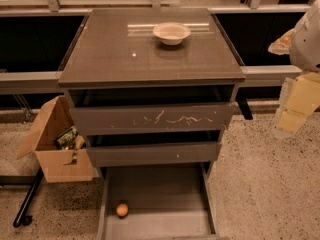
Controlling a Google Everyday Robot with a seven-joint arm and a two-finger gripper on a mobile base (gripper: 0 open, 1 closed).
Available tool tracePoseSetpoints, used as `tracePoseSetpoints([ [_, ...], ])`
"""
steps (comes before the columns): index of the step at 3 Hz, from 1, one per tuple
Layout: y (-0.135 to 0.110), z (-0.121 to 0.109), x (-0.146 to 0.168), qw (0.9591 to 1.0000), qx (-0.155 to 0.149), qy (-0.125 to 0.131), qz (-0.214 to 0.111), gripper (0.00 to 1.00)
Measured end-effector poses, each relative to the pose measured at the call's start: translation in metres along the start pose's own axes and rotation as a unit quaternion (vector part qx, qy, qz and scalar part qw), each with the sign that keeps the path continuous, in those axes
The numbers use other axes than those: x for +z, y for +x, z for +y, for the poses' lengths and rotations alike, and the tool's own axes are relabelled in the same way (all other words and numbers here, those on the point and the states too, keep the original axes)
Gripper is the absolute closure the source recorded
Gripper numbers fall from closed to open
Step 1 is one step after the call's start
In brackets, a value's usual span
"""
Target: Pick orange from bottom drawer and place on counter
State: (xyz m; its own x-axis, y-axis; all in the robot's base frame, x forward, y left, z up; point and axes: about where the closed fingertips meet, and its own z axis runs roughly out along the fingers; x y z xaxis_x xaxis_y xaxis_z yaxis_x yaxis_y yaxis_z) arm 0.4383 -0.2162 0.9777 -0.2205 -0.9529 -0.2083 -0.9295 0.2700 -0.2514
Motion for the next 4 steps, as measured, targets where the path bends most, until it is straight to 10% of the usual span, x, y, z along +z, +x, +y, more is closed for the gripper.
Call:
tracePoseSetpoints([
  [2, 0.002, 0.012, 0.025, 0.9997, -0.003, -0.022, -0.01, 0.0],
  [4, 0.023, 0.079, 0.148, 0.9893, 0.009, -0.093, -0.112, 0.0],
])
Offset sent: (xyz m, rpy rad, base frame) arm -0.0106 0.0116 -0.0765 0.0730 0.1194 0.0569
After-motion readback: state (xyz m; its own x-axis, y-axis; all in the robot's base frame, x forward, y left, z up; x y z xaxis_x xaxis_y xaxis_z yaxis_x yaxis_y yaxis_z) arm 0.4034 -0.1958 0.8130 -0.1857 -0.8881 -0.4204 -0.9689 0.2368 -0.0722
